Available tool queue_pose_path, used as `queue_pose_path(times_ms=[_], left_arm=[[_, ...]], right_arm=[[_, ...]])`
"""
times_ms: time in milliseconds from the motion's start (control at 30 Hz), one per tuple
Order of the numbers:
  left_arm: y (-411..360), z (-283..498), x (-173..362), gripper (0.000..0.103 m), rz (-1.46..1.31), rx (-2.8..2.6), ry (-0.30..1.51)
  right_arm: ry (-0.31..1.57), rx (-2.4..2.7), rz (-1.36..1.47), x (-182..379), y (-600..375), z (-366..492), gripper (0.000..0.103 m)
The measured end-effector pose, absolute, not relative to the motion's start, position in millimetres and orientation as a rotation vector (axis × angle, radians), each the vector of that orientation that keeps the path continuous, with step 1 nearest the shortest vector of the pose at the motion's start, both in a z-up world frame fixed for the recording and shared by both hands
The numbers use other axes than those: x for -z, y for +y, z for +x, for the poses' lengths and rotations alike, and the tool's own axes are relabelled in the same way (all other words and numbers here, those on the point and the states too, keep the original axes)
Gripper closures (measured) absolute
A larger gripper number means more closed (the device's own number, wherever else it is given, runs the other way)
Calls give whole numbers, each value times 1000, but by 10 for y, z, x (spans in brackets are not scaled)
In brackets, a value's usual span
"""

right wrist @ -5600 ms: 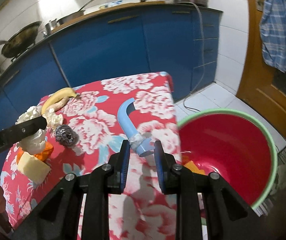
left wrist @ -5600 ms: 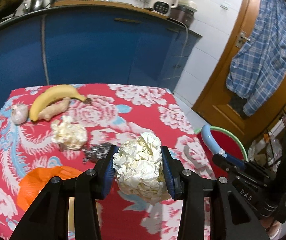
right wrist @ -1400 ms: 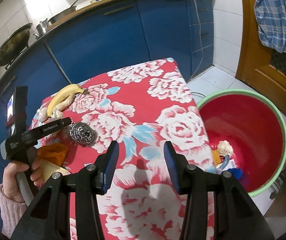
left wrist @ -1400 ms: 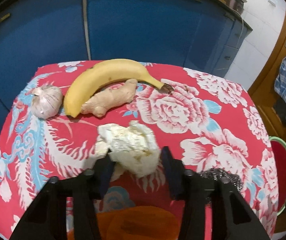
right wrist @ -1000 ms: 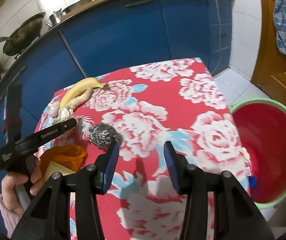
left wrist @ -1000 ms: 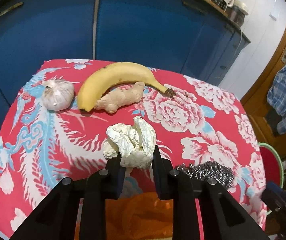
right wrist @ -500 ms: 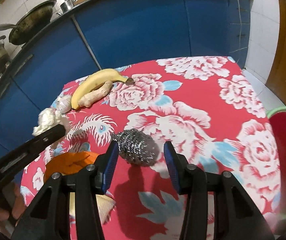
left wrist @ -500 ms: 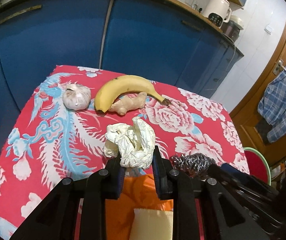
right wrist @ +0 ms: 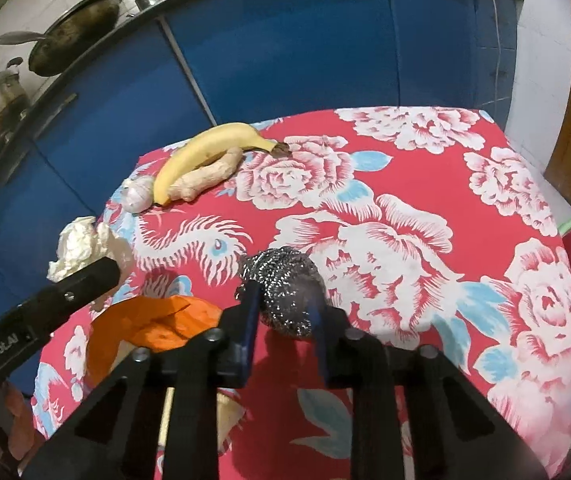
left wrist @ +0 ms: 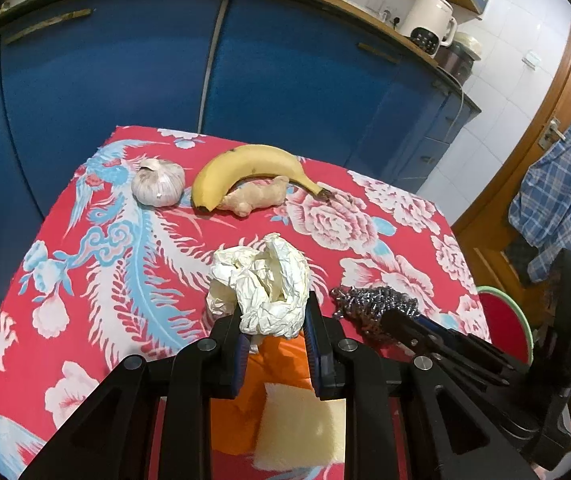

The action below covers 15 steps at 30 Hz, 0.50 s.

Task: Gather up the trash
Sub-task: 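Carry the steel wool over the red bucket and open the right tool while the left carries the paper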

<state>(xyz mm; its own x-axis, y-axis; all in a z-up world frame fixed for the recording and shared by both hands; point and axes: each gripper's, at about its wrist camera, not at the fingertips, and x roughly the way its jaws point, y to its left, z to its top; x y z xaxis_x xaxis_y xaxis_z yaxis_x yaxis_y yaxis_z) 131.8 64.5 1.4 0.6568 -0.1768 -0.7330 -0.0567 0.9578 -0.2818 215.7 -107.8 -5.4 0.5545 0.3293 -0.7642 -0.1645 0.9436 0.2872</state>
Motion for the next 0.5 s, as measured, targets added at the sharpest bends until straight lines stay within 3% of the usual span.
queue_pose_path(times_ms=[500], left_arm=[[425, 1161, -151, 79, -263, 107, 847]], right_arm=[[856, -277, 234, -258, -1465, 1733, 81]])
